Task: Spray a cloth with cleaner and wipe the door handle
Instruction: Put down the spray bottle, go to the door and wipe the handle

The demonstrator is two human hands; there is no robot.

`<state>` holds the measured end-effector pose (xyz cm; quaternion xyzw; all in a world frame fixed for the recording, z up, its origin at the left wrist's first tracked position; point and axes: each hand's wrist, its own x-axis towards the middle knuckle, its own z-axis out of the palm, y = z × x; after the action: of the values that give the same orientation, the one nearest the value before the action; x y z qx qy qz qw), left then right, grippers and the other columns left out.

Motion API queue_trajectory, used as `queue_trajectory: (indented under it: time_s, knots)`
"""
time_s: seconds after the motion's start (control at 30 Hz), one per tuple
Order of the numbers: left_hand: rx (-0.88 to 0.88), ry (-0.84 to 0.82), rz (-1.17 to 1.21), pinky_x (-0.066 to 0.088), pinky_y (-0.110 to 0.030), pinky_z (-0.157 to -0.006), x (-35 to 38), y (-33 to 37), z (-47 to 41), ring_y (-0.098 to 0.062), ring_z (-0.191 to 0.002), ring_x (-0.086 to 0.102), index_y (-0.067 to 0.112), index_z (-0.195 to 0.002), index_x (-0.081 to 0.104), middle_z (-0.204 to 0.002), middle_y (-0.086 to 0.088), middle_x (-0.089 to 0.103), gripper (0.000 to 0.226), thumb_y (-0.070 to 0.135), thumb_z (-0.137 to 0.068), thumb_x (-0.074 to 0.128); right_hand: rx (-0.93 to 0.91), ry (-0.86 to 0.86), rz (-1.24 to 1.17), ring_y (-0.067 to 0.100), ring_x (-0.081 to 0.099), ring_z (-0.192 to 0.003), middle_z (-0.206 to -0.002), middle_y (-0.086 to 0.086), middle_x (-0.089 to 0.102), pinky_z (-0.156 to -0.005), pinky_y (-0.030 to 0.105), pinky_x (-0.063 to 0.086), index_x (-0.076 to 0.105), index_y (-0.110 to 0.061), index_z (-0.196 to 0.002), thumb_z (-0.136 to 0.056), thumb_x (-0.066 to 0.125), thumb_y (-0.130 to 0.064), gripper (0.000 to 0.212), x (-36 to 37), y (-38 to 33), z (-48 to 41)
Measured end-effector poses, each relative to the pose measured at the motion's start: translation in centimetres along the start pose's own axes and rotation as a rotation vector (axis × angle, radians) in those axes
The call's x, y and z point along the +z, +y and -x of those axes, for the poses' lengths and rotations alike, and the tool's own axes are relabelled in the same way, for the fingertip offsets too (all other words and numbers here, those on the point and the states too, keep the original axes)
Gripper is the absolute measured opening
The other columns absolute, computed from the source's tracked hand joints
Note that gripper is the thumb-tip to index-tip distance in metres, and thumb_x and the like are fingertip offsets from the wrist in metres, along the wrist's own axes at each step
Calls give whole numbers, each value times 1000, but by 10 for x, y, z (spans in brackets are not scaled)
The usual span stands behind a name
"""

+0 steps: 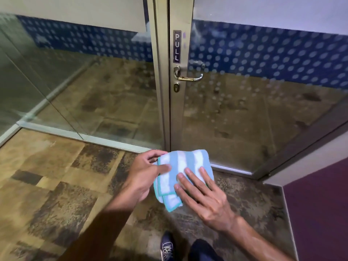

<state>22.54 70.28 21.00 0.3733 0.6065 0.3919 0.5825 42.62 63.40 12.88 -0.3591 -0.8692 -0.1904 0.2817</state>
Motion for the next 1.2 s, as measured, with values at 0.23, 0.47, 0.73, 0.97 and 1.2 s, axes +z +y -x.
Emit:
queue_trajectory:
  time_s: [0.23, 0.47, 0.73, 0.97, 1.2]
  knots:
    - [847, 46, -643, 45, -6, -88, -7, 5, -39, -1, -95, 66, 14, -104, 79, -104, 10, 72, 23, -2, -90, 71, 121, -16, 5, 40, 50, -142, -146, 20, 58, -102, 60, 53, 69, -5, -131, -108, 43, -9, 35, 37, 17, -37]
    - [1294, 8, -1123, 62, -32, -82, -13, 1, -102, -24, -124, 67, 11, -132, 70, -143, -14, 64, 60, -9, -76, 77, 173, 21, -36, 40, 50, -142, -145, 20, 58, -102, 58, 54, 68, -4, -132, -105, 52, -10, 32, 70, 53, -62]
    - [1311, -214, -1444, 29, -62, -123, -20, 52, -173, -31, -159, 24, 19, -156, 45, -169, -12, 30, 63, 55, -104, 45, 317, 60, -110, 37, 51, -142, -146, 18, 58, -104, 54, 54, 65, -4, -134, -110, 40, -12, 36, 100, 129, -88]
    - [1235, 1, -1452, 21, -69, -123, -4, 81, -226, -36, -160, 17, 19, -161, 33, -172, -15, 20, 77, 66, -101, 42, 491, 116, -180, 31, 51, -143, -149, 15, 57, -103, 49, 56, 63, -3, -136, -101, 42, 8, 42, 122, 180, -116]
    - [1257, 191, -1276, 13, -67, -125, 20, 108, -271, -39, -160, 13, 22, -163, 22, -172, -18, 15, 74, 60, -103, 39, 628, 258, -232, 29, 54, -141, -146, 16, 59, -114, 43, 49, 60, 7, -135, -80, 62, 23, 58, 123, 211, -156]
